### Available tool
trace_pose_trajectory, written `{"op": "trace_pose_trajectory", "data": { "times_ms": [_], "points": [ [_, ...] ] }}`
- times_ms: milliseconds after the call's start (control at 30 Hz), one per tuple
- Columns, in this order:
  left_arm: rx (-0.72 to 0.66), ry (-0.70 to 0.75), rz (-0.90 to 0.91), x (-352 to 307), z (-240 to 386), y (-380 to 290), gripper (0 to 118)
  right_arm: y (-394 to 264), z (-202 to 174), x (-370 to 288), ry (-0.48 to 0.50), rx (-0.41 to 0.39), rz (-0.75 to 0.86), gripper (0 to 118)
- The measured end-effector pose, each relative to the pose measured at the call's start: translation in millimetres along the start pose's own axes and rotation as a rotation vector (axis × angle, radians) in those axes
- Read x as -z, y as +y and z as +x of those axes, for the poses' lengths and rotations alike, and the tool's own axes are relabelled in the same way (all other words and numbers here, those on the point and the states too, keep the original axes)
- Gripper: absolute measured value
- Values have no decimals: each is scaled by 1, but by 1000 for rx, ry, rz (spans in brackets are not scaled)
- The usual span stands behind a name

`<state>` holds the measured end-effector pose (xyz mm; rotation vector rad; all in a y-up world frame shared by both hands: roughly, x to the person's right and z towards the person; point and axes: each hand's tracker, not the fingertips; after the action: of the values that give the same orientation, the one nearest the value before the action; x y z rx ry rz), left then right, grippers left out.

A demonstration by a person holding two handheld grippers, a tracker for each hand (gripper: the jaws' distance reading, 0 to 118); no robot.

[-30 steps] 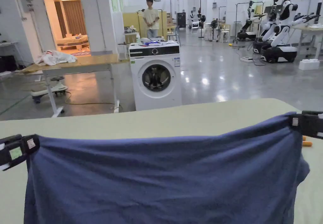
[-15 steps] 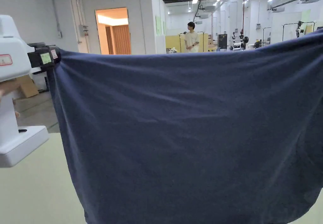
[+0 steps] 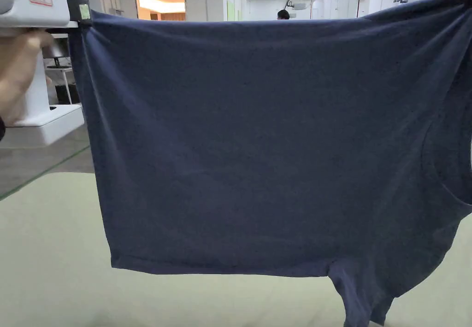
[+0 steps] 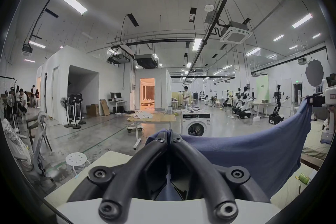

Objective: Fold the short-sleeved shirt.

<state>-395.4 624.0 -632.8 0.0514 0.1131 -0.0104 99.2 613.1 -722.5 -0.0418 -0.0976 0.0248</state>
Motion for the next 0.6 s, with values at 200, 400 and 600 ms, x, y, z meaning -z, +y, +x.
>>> {"op": "trace_pose_trajectory", "data": {
  "times_ms": [200,400,600],
  "points": [
    [38,21,-9,22,10,-10,0,6,-7,22,-28,2,30,2],
    [49,50,-9,53,20,-21,0,0,-9,50,-48,7,19,2],
    [20,-24,-197,78,22,-83,0,-66,-15,67,-8,-58,-69,2]
  ]
}}
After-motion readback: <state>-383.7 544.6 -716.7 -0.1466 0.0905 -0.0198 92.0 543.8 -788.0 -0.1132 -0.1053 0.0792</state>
